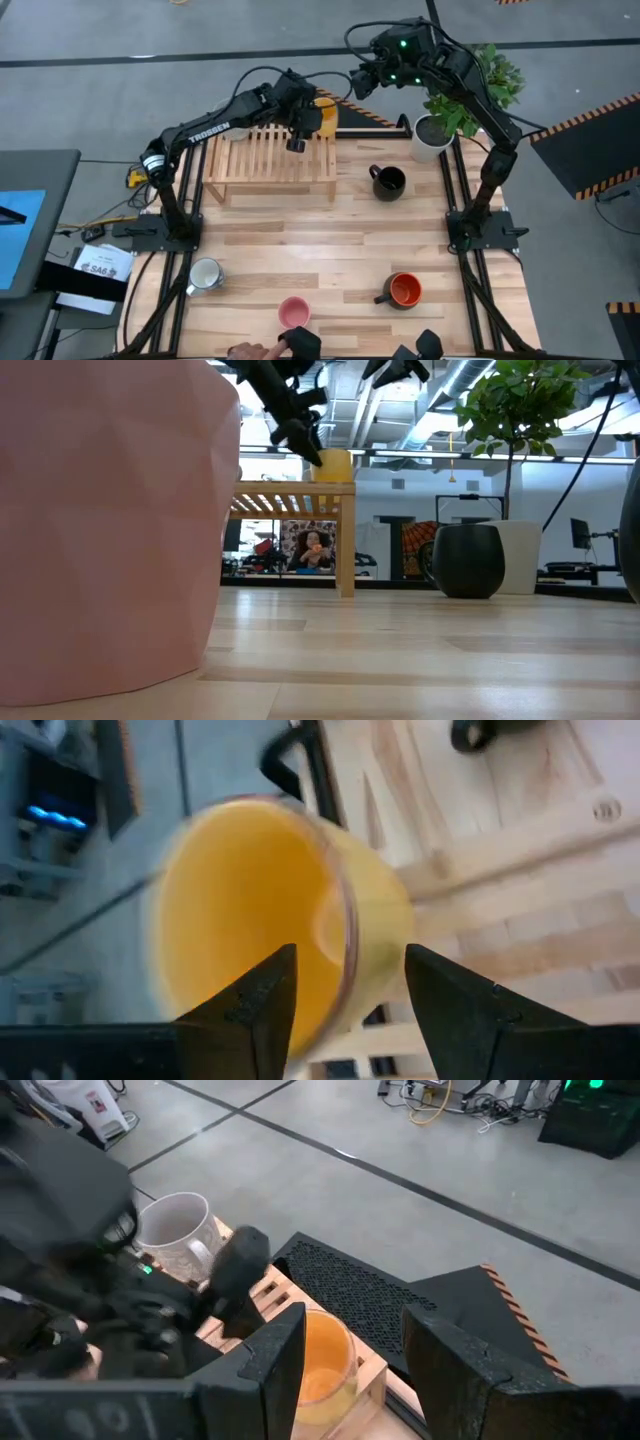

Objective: Place coffee mugs
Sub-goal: Put the yellow mug on the shelf

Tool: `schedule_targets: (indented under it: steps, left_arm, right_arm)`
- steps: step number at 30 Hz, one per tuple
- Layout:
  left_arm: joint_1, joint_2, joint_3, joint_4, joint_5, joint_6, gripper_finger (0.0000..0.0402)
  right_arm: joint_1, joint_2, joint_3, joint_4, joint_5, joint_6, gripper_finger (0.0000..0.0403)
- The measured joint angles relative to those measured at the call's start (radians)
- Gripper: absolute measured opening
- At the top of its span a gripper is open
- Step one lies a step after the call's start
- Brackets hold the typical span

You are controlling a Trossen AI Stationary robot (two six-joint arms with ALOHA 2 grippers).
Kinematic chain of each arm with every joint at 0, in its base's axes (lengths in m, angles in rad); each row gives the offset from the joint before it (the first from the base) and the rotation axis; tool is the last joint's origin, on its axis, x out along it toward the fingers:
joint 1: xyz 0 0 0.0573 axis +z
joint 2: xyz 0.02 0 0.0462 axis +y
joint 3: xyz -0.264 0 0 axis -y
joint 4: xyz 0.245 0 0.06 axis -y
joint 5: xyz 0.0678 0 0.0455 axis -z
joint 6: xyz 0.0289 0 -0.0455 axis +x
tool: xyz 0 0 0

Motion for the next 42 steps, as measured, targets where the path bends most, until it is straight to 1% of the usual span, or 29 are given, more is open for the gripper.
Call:
schedule_targets:
  steps: [4, 7, 9, 12, 13, 14, 19, 24, 26, 29, 31, 34, 36, 39, 42]
  left_arm:
    - [-0.003, 0.023, -0.001, -0.015, -0.005, -0.001, 0.0147]
    - [-0.009, 0.027, -0.001, -0.010, -0.007, 0.000, 0.0120]
    - [-0.015, 0.027, -0.001, -0.009, -0.009, 0.000, 0.0092]
    - [-0.028, 0.026, -0.002, -0.015, -0.039, 0.007, 0.0032]
    - [-0.034, 0.024, -0.001, -0.025, -0.055, 0.008, 0.0017]
    - [-0.038, 0.023, 0.012, -0.045, -0.068, 0.007, 0.0012]
    - [-0.048, 0.018, 0.138, -0.190, -0.119, -0.054, 0.0005]
    - [-0.031, 0.016, 0.302, -0.442, -0.121, -0.167, 0.0003]
    - [-0.006, 0.016, 0.354, -0.548, -0.116, -0.278, 0.0003]
    - [0.032, 0.015, 0.387, -0.698, -0.084, -0.483, 0.0002]
    - [0.041, 0.015, 0.393, -0.761, -0.080, -0.527, 0.0002]
    - [0.019, 0.016, 0.393, -0.768, -0.101, -0.489, 0.0002]
    - [-0.003, 0.019, 0.393, -0.745, -0.125, -0.434, 0.0001]
    - [-0.033, 0.024, 0.393, -0.756, -0.178, -0.350, 0.0001]
    - [-0.056, 0.026, 0.393, -0.783, -0.188, -0.188, 0.0001]
  right_arm:
    - [0.006, 0.000, 0.000, -0.001, 0.000, 0.006, 0.0191]
    - [0.012, 0.000, 0.000, -0.001, 0.000, 0.018, 0.0191]
    - [0.012, 0.000, 0.000, -0.001, 0.000, 0.018, 0.0191]
    - [0.016, 0.000, 0.000, -0.002, 0.000, 0.018, 0.0191]
    - [0.017, 0.000, 0.000, -0.002, 0.000, 0.017, 0.0191]
    - [0.018, 0.000, 0.000, -0.001, 0.000, 0.017, 0.0191]
    - [0.017, 0.000, 0.000, -0.001, 0.000, 0.009, 0.0191]
    - [0.008, 0.000, 0.000, -0.001, 0.000, 0.005, 0.0191]
    - [0.006, 0.000, 0.000, -0.001, 0.000, 0.002, 0.0191]
    - [0.002, 0.000, 0.000, -0.001, 0.000, -0.002, 0.0191]
    - [0.002, 0.000, 0.000, -0.001, 0.000, -0.002, 0.0191]
    - [0.002, 0.000, 0.000, -0.001, 0.000, -0.002, 0.0191]
    - [0.002, 0.000, 0.000, -0.001, 0.000, -0.002, 0.0191]
    - [0.002, 0.000, 0.000, -0.001, 0.000, -0.002, 0.0191]
    - [0.002, 0.000, 0.000, -0.001, 0.000, -0.002, 0.0191]
